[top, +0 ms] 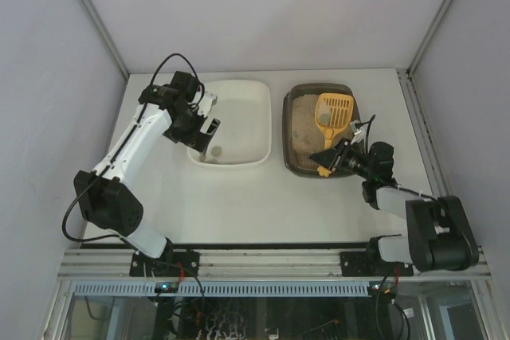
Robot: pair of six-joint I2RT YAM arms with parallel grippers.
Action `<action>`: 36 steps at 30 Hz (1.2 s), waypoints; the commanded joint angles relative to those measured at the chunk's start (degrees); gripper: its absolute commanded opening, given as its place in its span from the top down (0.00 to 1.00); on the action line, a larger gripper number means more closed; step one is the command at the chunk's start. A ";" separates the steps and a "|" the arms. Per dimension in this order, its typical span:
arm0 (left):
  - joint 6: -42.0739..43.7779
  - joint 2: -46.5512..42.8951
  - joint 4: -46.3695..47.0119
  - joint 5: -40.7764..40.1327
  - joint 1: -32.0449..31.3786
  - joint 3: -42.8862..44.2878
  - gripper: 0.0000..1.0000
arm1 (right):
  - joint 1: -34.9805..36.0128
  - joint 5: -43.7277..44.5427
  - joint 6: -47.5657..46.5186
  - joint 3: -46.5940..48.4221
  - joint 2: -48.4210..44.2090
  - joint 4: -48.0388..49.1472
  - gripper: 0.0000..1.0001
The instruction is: Clean the litter box
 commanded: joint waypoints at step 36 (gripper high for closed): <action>-0.71 -3.08 2.71 -2.93 0.00 -4.82 0.00 | 1.43 10.81 -0.02 10.82 -1.69 -27.92 1.00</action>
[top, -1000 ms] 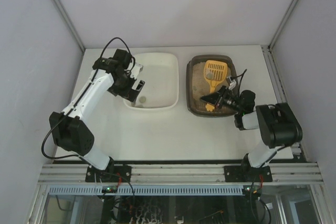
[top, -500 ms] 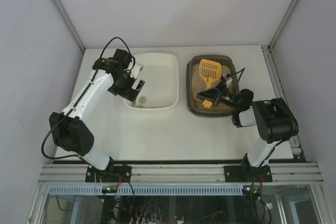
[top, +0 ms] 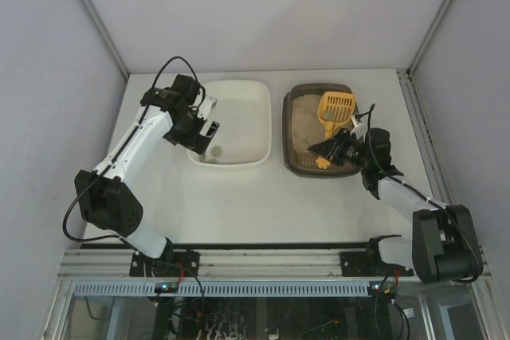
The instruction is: Clean the litter box
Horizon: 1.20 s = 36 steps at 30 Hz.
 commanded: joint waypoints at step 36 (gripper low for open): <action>-0.65 -2.37 1.20 -2.68 0.00 -2.48 0.00 | 2.29 -10.95 52.17 4.86 19.95 59.72 1.00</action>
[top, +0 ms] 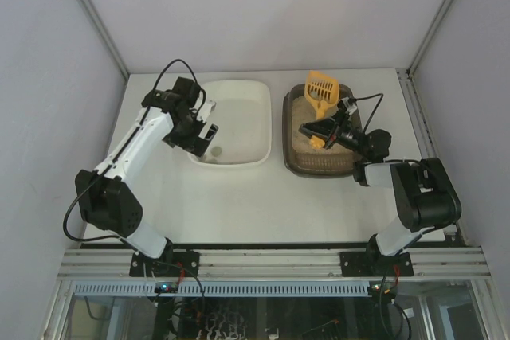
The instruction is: Clean the litter box
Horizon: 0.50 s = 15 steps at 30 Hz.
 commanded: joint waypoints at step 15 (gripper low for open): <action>-0.69 -1.93 1.03 -0.62 -0.02 -1.14 0.00 | -0.19 3.74 0.27 -4.81 1.36 0.57 1.00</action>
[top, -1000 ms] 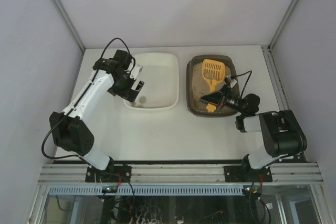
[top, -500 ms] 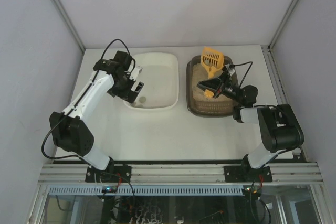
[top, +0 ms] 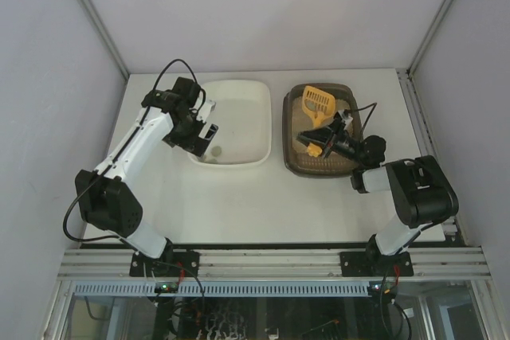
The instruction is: Clean the litter box
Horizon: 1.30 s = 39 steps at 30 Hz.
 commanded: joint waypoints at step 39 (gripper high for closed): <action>-1.21 -2.51 1.42 -2.19 0.07 -0.52 0.00 | 0.48 17.04 -78.75 25.60 -20.94 -109.10 1.00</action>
